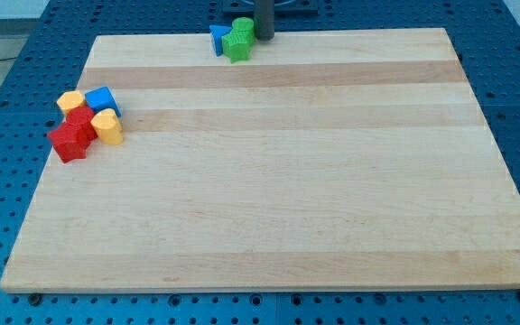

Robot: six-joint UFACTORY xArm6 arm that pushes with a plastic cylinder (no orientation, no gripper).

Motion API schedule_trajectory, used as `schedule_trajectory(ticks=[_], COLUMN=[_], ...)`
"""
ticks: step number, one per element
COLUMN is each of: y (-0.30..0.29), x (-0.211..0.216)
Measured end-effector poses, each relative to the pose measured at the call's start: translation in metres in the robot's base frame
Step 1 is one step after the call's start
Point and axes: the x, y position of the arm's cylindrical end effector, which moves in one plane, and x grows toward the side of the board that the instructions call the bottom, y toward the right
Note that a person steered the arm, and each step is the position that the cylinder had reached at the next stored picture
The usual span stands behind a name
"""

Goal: Push the green star into the yellow heart

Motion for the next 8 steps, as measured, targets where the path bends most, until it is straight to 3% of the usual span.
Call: schedule_trajectory(ticks=[2,4,5,6,7,8], y=[-0.045,-0.144,-0.180,-0.172,-0.135,-0.080], x=[0.081,0.138,0.115,0.058,0.015,0.014])
